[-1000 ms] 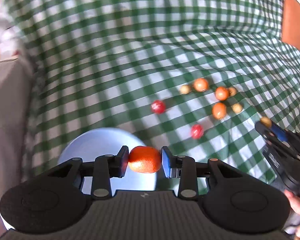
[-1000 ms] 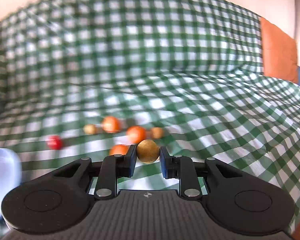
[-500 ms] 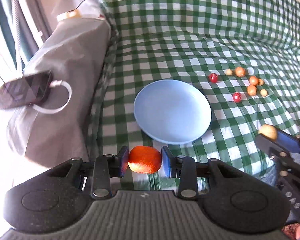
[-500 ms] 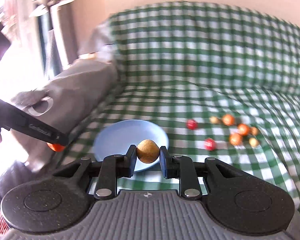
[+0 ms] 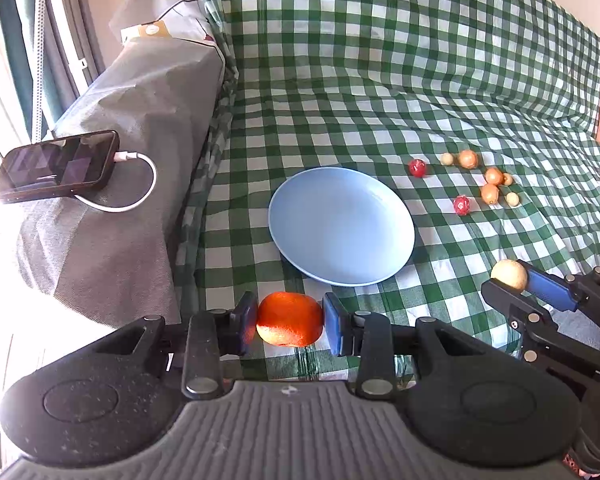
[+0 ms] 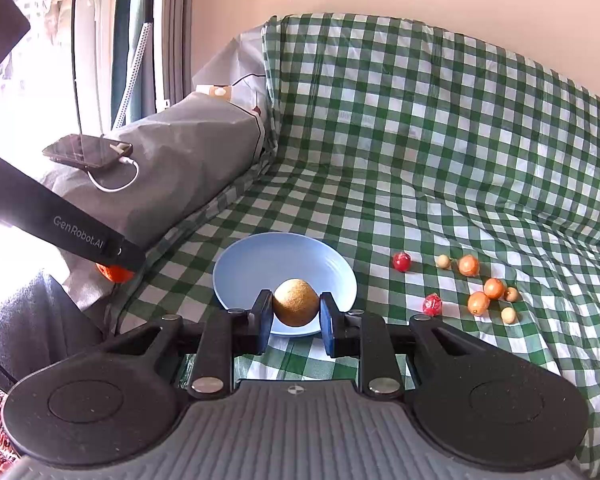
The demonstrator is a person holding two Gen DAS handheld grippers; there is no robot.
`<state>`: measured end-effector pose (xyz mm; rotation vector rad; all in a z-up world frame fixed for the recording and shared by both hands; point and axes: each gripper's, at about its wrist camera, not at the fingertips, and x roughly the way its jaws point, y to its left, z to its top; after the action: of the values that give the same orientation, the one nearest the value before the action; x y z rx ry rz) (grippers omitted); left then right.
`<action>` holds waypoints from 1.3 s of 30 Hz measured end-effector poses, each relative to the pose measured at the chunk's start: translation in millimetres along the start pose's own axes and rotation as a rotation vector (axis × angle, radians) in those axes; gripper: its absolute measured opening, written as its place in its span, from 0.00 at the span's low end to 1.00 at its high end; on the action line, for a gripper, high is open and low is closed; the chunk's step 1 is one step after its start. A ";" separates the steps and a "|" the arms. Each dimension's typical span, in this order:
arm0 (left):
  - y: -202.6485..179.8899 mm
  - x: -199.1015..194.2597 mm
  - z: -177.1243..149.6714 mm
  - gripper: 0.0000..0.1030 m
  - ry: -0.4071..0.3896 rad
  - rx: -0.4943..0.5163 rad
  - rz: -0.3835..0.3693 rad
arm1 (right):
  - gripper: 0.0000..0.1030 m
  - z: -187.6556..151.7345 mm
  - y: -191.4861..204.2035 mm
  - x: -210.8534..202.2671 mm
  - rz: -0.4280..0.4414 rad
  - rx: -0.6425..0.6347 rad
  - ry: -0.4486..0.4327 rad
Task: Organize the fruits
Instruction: 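Carry both fruits over the blue plate and open both tools to drop them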
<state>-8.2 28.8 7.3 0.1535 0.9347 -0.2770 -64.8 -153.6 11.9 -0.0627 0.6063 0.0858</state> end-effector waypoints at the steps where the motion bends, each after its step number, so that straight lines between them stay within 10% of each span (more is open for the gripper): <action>1: 0.7 2.6 0.7 0.38 0.004 -0.002 0.002 | 0.25 -1.1 0.2 1.2 -0.001 -0.002 0.005; 35: -7.8 197.6 79.8 0.39 0.149 0.041 0.081 | 0.25 9.6 -20.7 214.9 0.000 0.015 0.301; 39: -9.4 197.2 86.2 0.74 0.128 0.070 0.043 | 0.29 11.9 -21.7 226.3 0.010 0.004 0.307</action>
<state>166.1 -34.8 -101.9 0.2583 1.0477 -0.2625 129.3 -160.1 -107.0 -0.0690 0.9131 0.0855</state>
